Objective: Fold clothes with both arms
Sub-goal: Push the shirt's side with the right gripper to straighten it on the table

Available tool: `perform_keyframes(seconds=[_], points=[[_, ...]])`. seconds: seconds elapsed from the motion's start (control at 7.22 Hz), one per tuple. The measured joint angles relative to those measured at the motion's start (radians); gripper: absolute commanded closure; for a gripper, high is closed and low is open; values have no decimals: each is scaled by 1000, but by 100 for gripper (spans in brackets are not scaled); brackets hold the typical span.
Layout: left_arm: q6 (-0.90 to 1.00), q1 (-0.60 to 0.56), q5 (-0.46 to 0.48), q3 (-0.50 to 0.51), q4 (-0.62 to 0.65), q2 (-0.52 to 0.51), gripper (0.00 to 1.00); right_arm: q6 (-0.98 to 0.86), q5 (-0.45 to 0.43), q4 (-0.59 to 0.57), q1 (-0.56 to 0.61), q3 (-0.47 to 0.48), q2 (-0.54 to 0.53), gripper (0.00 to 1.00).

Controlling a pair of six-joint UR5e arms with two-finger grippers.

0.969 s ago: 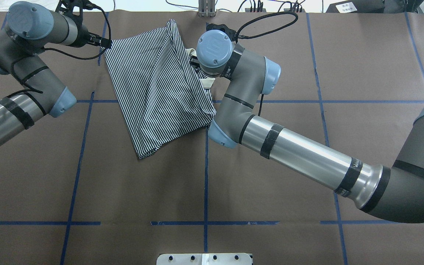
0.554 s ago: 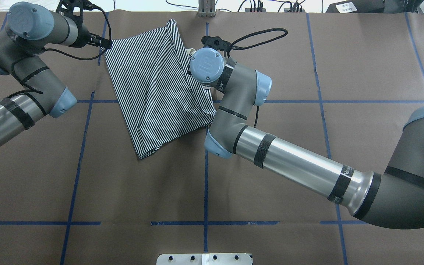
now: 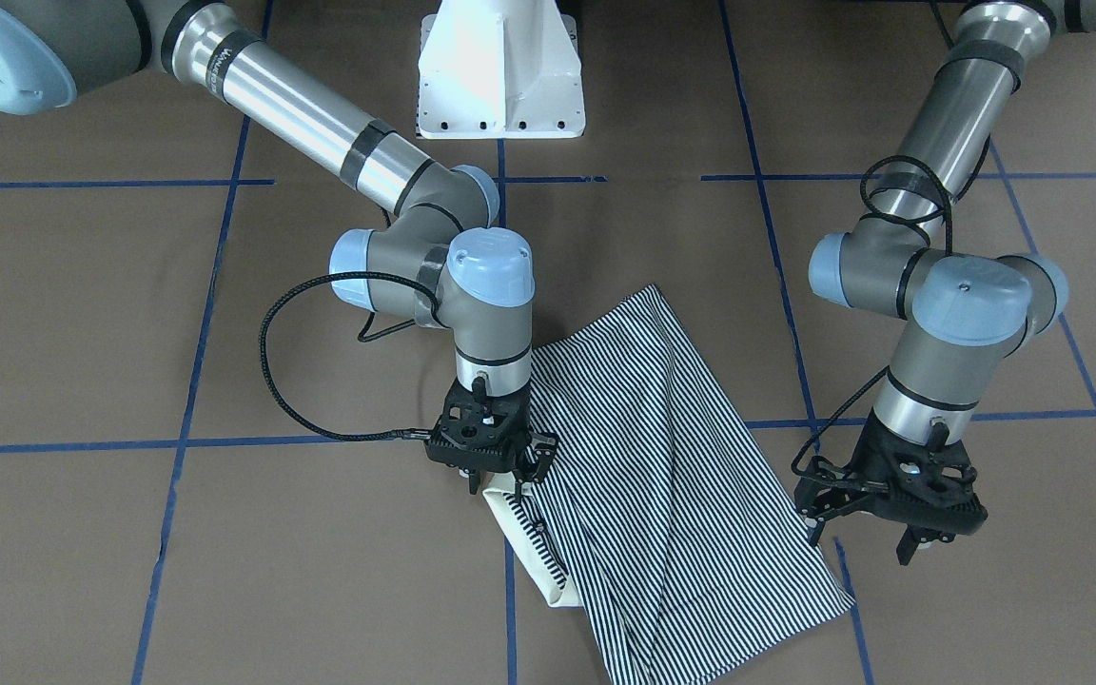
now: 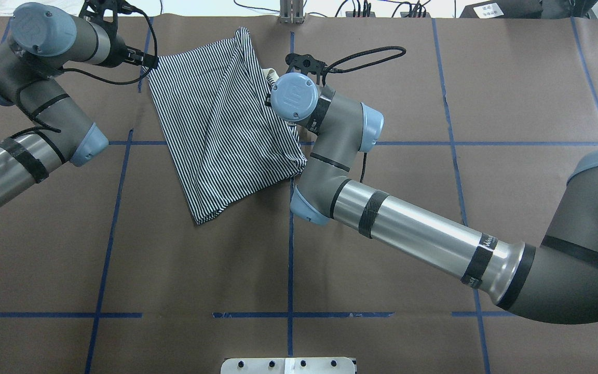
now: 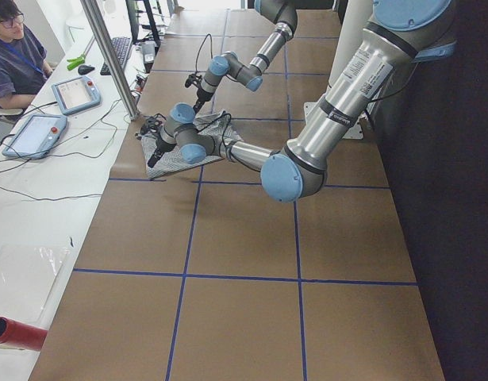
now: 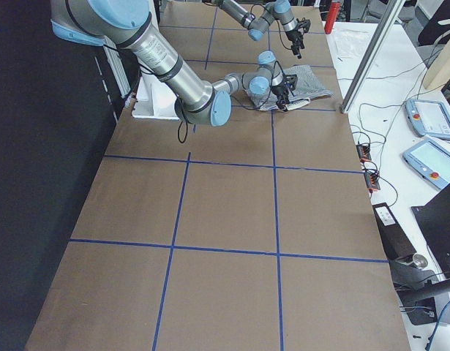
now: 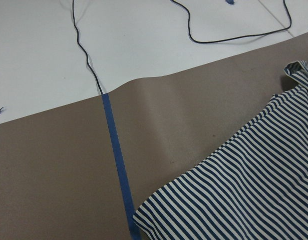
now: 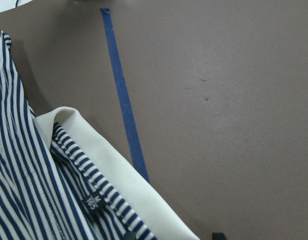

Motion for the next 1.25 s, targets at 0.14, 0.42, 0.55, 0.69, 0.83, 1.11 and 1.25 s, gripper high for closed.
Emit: perform_keyframes(seconds=[0.14, 0.42, 0.55, 0.69, 0.83, 1.11, 1.25], points=[[0, 0, 0, 0, 0, 0, 0, 5, -1, 1, 0, -1, 2, 100], [-1, 2, 0, 0, -1, 0, 0, 13, -1, -3, 0, -2, 7, 100], [-1, 5, 0, 0, -1, 0, 0, 13, 1, -5, 0, 3, 9, 100], [-2, 8, 0, 0, -1, 0, 0, 13, 7, -25, 1, 33, 5, 100], [-2, 10, 0, 0, -1, 0, 0, 13, 13, -80, -3, 110, -20, 100], [-2, 13, 0, -1, -2, -1, 0, 19, 12, -158, -42, 380, -195, 100], [-2, 16, 0, -1, -2, -2, 0, 21, -3, -168, -72, 518, -312, 100]])
